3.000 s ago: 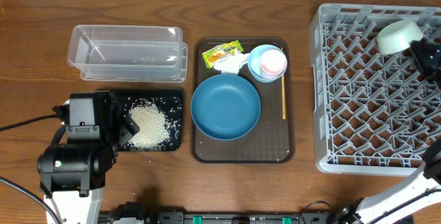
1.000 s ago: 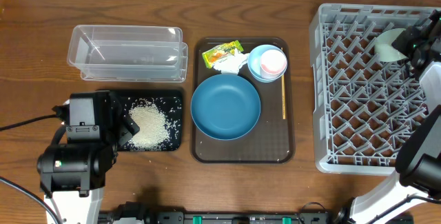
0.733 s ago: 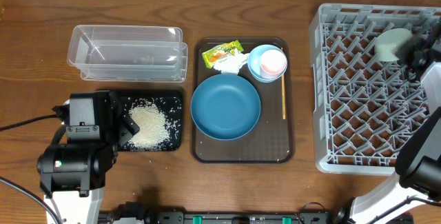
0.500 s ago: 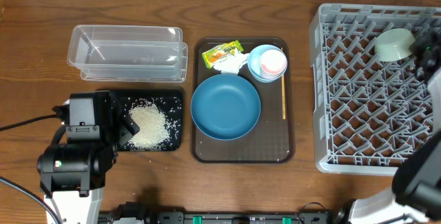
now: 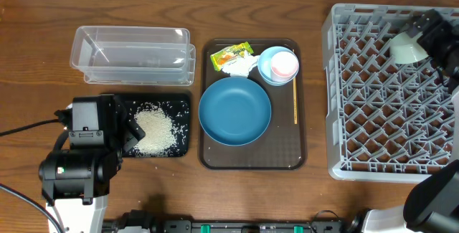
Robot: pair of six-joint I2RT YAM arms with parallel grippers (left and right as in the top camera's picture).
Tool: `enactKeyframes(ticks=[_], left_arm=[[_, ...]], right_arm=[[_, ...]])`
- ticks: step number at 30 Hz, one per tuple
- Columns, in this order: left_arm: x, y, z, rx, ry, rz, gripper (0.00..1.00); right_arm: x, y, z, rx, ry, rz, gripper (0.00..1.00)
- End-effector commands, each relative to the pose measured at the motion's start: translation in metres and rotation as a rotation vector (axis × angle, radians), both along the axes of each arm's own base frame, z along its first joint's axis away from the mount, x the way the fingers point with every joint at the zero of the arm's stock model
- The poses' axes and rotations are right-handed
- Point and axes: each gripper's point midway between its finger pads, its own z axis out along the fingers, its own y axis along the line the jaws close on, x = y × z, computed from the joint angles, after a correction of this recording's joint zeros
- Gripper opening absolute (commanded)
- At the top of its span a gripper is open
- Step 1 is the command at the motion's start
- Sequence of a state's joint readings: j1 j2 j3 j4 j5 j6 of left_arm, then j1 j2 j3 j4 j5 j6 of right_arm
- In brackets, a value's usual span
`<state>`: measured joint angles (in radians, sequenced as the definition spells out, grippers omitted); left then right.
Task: Sort waste into correct bins and load items into the dishwasher rack
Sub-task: 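Lower the green bowl into the rack's far corner and release, then move the right gripper to the blue bowl and grasp its rim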
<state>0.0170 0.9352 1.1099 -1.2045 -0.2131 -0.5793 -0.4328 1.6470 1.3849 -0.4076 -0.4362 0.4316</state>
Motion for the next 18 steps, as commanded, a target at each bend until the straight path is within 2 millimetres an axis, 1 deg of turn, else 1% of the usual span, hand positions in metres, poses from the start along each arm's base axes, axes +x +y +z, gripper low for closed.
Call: enactKeyframes(ticks=[1, 3, 4, 5, 9, 10, 13, 15, 16, 18], left_arm=[[0.0, 0.003, 0.005, 0.012, -0.009, 0.009, 0.93], [0.0, 0.003, 0.005, 0.012, -0.009, 0.009, 0.93], [0.0, 0.003, 0.005, 0.012, -0.01, 0.009, 0.93], [0.0, 0.003, 0.005, 0.012, -0.009, 0.009, 0.93], [0.0, 0.003, 0.005, 0.012, -0.009, 0.009, 0.93], [0.0, 0.003, 0.005, 0.012, -0.009, 0.009, 0.93], [0.0, 0.003, 0.005, 0.012, -0.009, 0.009, 0.93], [0.0, 0.003, 0.005, 0.012, -0.01, 0.008, 0.93], [0.0, 0.003, 0.005, 0.012, -0.009, 0.009, 0.93], [0.0, 0.003, 0.005, 0.012, -0.009, 0.009, 0.93]], right_arm=[[-0.001, 0.064, 0.016, 0.158, -0.09, 0.314, 0.99], [-0.005, 0.096, 0.025, 0.188, -0.133, 0.46, 0.99], [-0.009, 0.117, 0.028, 0.207, -0.147, 0.545, 0.99], [-0.012, 0.132, 0.029, 0.214, -0.151, 0.601, 0.99], [-0.029, 0.206, 0.018, 0.172, -0.121, 0.82, 0.99], [-0.033, 0.225, 0.011, 0.145, -0.091, 0.856, 0.99], [-0.043, 0.269, -0.008, 0.064, -0.002, 0.903, 0.99], [-0.052, 0.299, -0.011, 0.036, 0.01, 0.961, 0.99], [-0.06, 0.317, -0.011, 0.038, 0.01, 1.007, 0.99], [-0.071, 0.342, -0.009, 0.042, 0.003, 1.069, 0.99]])
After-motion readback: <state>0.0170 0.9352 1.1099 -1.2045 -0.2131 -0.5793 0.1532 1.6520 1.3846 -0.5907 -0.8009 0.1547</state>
